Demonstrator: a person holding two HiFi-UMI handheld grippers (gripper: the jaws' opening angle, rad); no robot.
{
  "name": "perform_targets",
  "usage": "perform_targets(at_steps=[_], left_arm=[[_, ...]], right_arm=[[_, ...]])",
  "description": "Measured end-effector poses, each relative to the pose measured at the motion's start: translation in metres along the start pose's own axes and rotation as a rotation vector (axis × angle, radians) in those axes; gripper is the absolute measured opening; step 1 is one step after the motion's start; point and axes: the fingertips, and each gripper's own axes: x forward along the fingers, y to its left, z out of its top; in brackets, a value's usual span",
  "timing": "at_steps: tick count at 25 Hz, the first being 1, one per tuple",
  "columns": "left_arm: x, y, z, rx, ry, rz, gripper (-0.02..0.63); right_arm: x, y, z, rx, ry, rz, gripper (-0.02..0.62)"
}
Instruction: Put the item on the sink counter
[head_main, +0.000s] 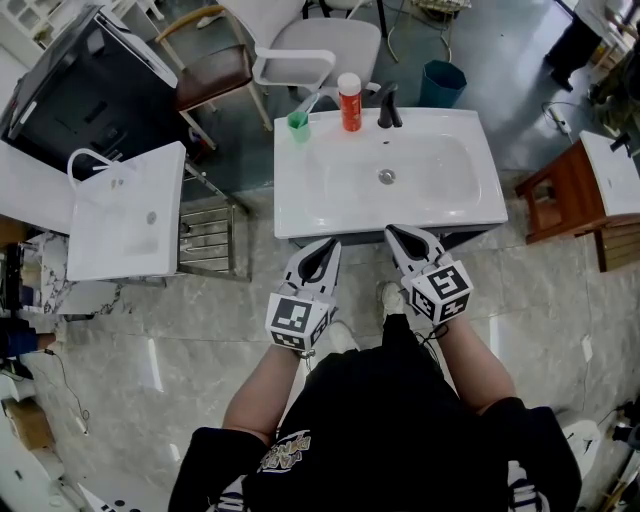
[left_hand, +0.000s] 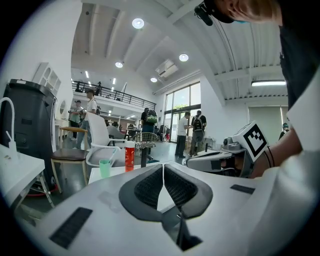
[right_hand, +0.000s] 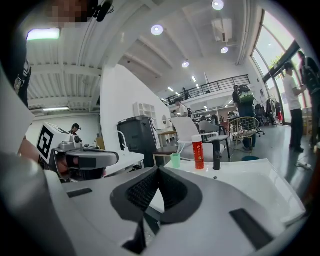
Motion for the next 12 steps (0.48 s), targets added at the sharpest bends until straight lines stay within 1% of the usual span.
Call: perform_targets(at_steps=[12], left_arm=[[-0.0085, 0.0013, 0.0014, 0.001, -0.009, 0.014, 0.02]], right_arm=[[-0.0004, 0.0066, 0.0019, -0.011, -0.004, 0.009, 0.054]])
